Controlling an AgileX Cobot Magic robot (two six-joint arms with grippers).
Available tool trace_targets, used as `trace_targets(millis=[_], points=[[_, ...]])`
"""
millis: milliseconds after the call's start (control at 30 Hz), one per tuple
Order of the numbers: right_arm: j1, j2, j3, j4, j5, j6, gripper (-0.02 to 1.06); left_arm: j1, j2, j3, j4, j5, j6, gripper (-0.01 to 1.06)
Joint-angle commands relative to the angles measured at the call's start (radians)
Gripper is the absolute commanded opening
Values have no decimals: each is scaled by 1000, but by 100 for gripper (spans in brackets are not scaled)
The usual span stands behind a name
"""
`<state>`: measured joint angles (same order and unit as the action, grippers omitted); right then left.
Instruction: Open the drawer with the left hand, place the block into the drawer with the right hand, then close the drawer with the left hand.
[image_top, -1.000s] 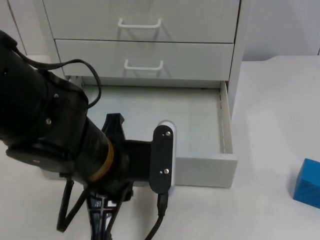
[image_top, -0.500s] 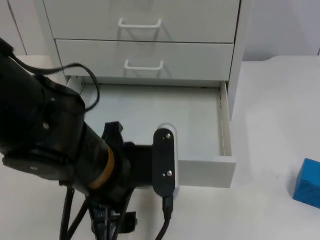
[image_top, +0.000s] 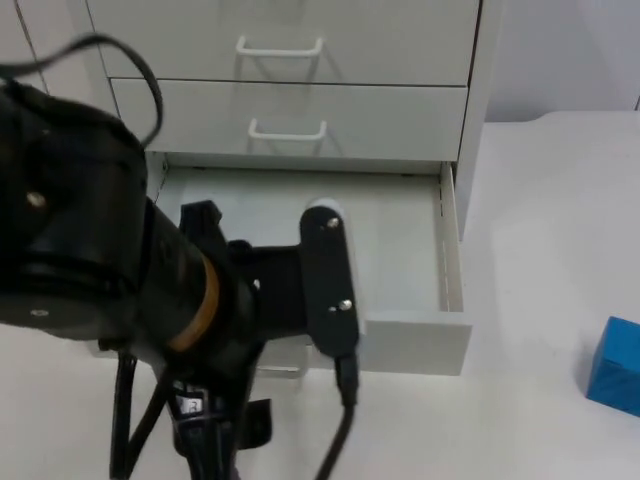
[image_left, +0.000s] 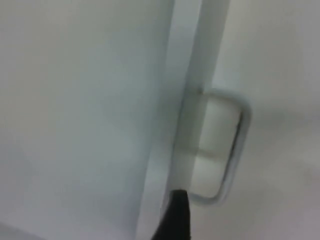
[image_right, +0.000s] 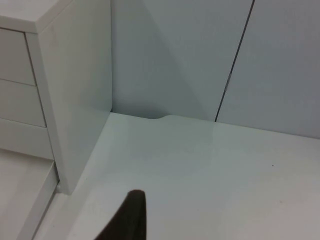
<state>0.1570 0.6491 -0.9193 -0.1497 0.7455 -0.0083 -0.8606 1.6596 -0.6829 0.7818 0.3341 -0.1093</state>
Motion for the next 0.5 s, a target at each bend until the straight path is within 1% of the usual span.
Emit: trace_targets(millis=[0,100,200,233,333,400,433,467], points=[[5,-3,-7,6,-8,0,105,-36,-47,0,-52,28,5,75],[5,-3,-7,6,-8,0,105,-97,-139,0,-140,54,5,75],[5,-3,-7,6,-8,0,105,-119,-254,0,-203,41,5,75],[5,-3,-7,6,-8,0,105,-119,-254,0,-203,41,5,75],[5,-3,-7,6,-8,0,105,-114,-380,0,-201,28,5,75],[5,-3,-7,6,-8,0,105,-103,-465,0,-168,29,-21,75],[5,-3,-7,6,-8,0,105,-103,-465,0,-168,29,-21,75],[5,-3,-7,6,-8,0,105,-90,-507,0,-164,27,-35,75]])
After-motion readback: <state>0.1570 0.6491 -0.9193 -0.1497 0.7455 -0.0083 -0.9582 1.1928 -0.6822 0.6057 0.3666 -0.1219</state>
